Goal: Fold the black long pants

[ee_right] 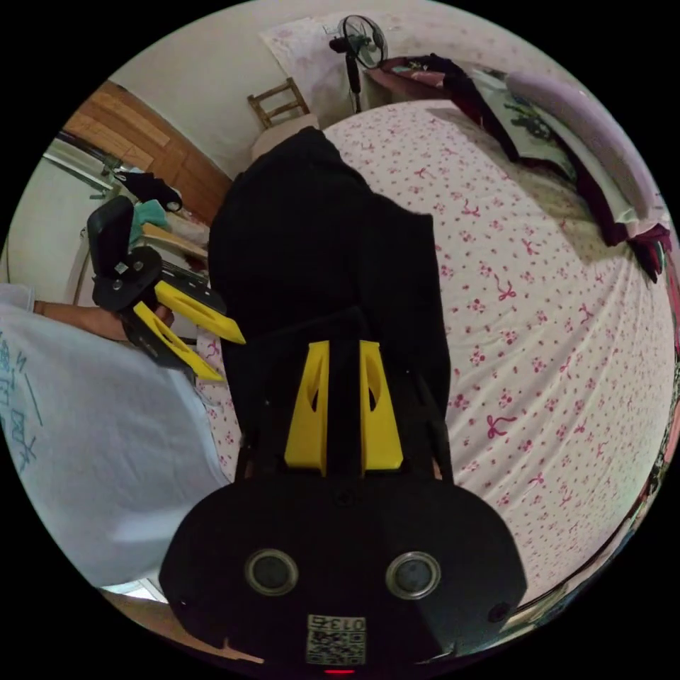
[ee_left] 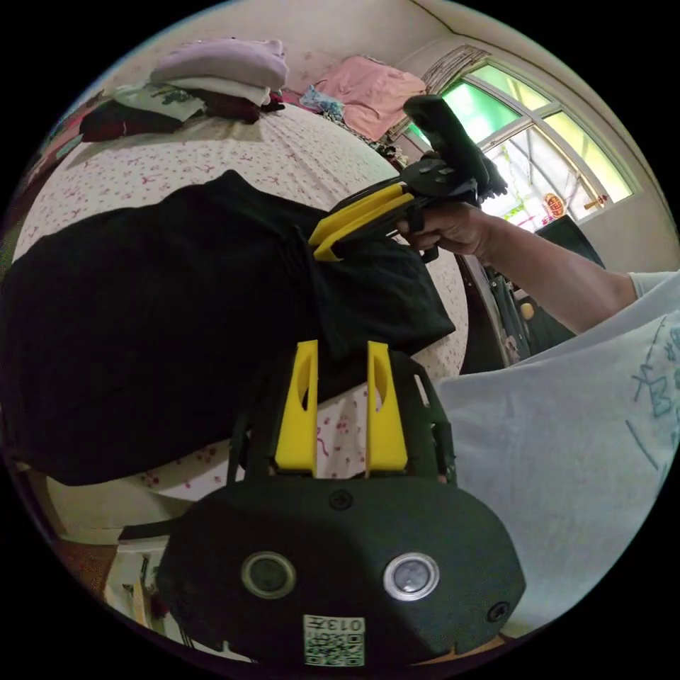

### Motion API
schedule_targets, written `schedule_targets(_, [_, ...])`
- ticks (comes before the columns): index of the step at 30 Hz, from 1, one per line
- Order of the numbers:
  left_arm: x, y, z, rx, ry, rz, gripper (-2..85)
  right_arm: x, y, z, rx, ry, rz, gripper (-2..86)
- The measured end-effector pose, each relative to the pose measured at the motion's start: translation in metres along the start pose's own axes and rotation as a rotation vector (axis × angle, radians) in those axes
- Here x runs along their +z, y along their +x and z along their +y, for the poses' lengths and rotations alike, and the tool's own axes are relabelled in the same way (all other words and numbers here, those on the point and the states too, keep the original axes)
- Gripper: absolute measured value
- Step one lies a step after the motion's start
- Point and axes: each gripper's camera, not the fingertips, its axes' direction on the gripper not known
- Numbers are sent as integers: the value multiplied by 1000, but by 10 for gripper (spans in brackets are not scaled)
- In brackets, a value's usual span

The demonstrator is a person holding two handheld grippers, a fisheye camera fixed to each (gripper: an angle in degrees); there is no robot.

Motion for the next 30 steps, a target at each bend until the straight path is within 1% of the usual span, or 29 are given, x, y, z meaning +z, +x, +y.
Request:
schedule_targets(1, [3,-4,-3,-17,-16,17,105,9,4,-5,6,-47,-15,72])
schedule_targets(3, [1,-8,-6,-32,-18,-15,96,11,7,-12,-3,-36,-13,70])
schedule_targets(5, [-3,-14,-9,-41,-26,-3,96,8,12,-21,20,-40,-34,68])
schedule_targets(7, [-12,-18,-11,-60,-28,21,100,1,11,-25,17,-19,6,69])
schedule_targets(9, [-15,-17,-12,-62,-35,-9,102,-6,9,-29,14,23,28,71])
schedule_targets(13, [-12,-20,-19,-87,-66,-12,85,9,9,-47,-12,-38,54,71])
schedule_targets(15, [-16,-19,-21,-80,-66,-25,74,10,11,-53,-10,-30,46,59])
schedule_targets(17, [-26,-11,-21,-51,-34,-41,68,4,11,-58,-14,-31,28,26])
schedule_targets(20, [-41,3,-23,-15,3,-91,64,-5,3,-61,-41,3,83,16])
schedule_targets(24, [-52,2,-18,-60,55,-74,63,-4,0,-66,-28,27,100,14])
schedule_targets(27, [-64,9,-14,-44,93,-99,63,-7,-7,-69,-37,65,126,16])
schedule_targets(30, [-57,8,-14,-38,69,-123,64,-4,-10,-75,-43,58,138,22])
